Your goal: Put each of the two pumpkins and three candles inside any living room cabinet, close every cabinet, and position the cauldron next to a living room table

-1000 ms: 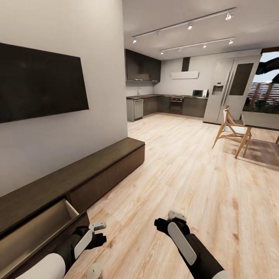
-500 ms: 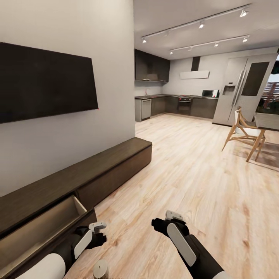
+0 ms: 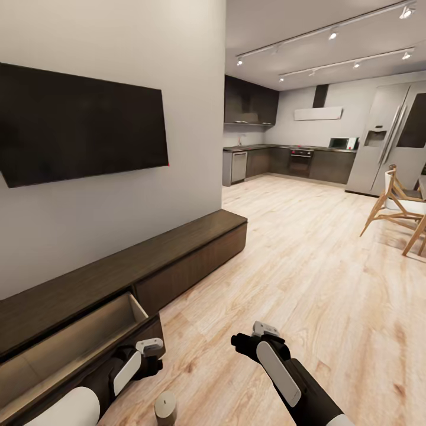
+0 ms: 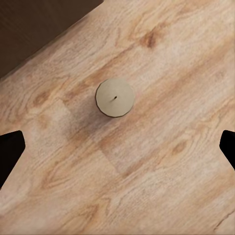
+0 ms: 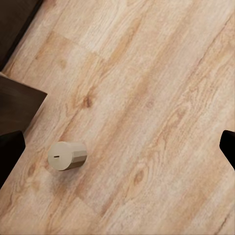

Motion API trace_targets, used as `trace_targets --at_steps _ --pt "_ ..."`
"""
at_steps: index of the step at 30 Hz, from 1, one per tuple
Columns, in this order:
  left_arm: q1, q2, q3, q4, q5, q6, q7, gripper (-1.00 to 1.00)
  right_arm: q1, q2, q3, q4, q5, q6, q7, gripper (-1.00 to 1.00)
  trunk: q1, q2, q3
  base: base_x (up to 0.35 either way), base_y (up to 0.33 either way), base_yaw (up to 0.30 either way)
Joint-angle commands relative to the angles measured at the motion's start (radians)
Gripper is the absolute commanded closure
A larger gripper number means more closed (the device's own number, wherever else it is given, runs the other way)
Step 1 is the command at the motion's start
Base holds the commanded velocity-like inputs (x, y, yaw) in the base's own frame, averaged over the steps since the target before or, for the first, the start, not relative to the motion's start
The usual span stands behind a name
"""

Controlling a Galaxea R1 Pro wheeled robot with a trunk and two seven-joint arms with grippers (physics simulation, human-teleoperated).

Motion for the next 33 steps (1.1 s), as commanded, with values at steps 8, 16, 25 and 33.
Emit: trace_targets --at_steps 8,16,25,33 --pt "0.0 0.0 -0.012 -0.002 0.008 -0.007 0.008 -1.0 -0.001 -0.002 0.002 0.0 -0.01 0.001 -0.008 -1.0 0.0 -0.001 -0.001 0.027 0.0 0.011" --pt "0.0 0.0 -0.013 -0.002 0.008 -0.01 0.008 -1.0 0.0 -0.002 0.002 0.0 -0.01 0.0 -0.008 -1.0 0.0 -0.001 -0.001 0.096 0.0 0.001" --pt "-0.001 0.001 -0.01 -0.002 0.009 -0.015 0.008 -1.0 0.0 -0.002 0.002 0.0 -0.01 0.0 -0.008 -1.0 0.011 -0.022 -0.01 0.011 0.0 0.0" --pt "0.0 0.001 -0.012 -0.001 0.01 -0.021 0.008 -1.0 0.0 -0.002 0.002 0.0 -0.01 -0.001 -0.008 -1.0 0.042 -0.078 -0.036 0.0 0.0 0.0"
